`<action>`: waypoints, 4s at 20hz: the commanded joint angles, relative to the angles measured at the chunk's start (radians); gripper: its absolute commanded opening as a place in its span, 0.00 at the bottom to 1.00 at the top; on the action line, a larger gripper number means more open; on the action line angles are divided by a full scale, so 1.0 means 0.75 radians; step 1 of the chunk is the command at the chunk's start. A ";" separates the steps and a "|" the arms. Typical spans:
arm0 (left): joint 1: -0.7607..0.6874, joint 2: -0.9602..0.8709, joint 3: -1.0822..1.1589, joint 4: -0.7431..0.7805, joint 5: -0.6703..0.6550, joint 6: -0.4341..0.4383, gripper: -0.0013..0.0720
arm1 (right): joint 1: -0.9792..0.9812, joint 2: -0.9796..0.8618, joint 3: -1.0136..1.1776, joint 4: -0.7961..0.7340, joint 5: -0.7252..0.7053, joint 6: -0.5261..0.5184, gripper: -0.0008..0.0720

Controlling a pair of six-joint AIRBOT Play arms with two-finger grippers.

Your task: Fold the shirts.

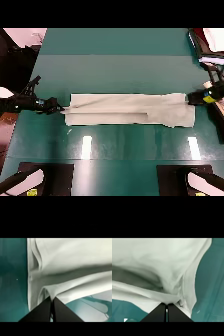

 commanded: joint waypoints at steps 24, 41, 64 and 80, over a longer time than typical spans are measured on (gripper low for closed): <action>-0.368 -0.362 0.504 -0.285 -0.114 0.061 0.05 | -0.688 -0.415 -0.078 0.620 0.069 -0.400 0.89; -0.803 -0.364 0.504 -0.110 0.061 -0.129 0.05 | -0.484 -0.681 0.103 0.866 0.144 -0.614 0.04; -1.051 -1.050 1.163 -0.095 0.254 -0.230 0.05 | 0.370 -0.304 0.779 0.998 0.131 -0.234 0.03; -0.897 -0.780 1.163 0.460 -0.239 -0.229 0.05 | 0.460 -0.384 0.771 0.999 0.128 -0.286 0.03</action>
